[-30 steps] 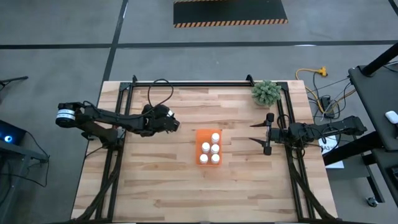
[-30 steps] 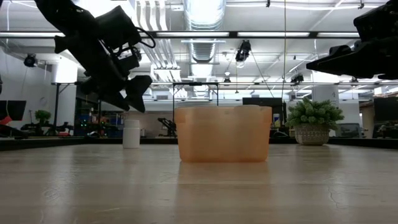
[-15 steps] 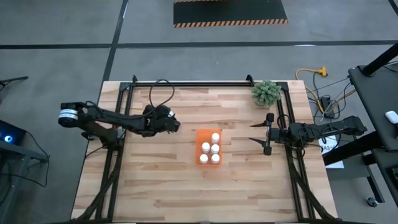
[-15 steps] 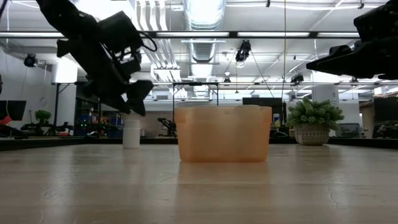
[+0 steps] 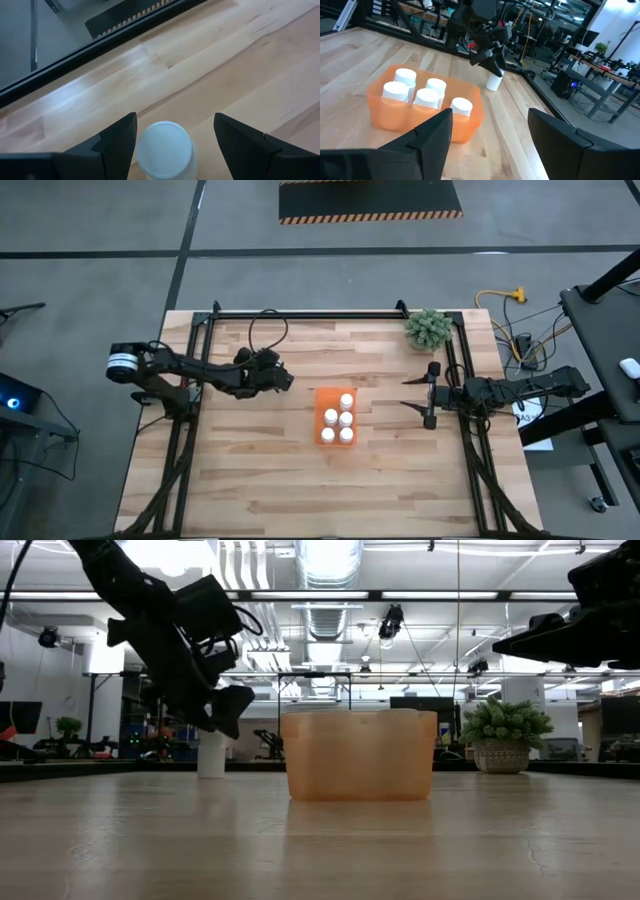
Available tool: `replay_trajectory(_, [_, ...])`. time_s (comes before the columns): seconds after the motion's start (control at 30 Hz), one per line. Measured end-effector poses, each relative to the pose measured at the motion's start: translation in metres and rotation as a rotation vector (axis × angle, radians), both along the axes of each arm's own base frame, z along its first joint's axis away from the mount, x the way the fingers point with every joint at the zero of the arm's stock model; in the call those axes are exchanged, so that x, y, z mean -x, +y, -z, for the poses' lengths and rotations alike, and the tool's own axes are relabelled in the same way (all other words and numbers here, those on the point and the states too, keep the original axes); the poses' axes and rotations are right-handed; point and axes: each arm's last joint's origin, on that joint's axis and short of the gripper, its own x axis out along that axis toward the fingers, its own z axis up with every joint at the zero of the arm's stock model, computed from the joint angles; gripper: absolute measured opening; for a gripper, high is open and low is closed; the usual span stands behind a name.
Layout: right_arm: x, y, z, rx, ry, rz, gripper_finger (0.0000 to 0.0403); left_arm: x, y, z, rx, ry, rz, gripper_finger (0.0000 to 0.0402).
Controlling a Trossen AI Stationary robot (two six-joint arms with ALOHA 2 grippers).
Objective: Pick and place pill bottles into a basket
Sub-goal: Put the white pill bottle into the orange bin
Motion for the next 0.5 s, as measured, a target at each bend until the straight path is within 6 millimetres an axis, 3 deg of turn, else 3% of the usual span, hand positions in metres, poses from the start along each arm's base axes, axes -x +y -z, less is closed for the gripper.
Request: replay_trajectory(0.5, [-0.0001, 0.0, 0.0002, 0.001, 0.001, 0.0, 0.0251, 0.001, -0.0001, 0.0008, -0.001, 0.01, 0.0, 0.0247])
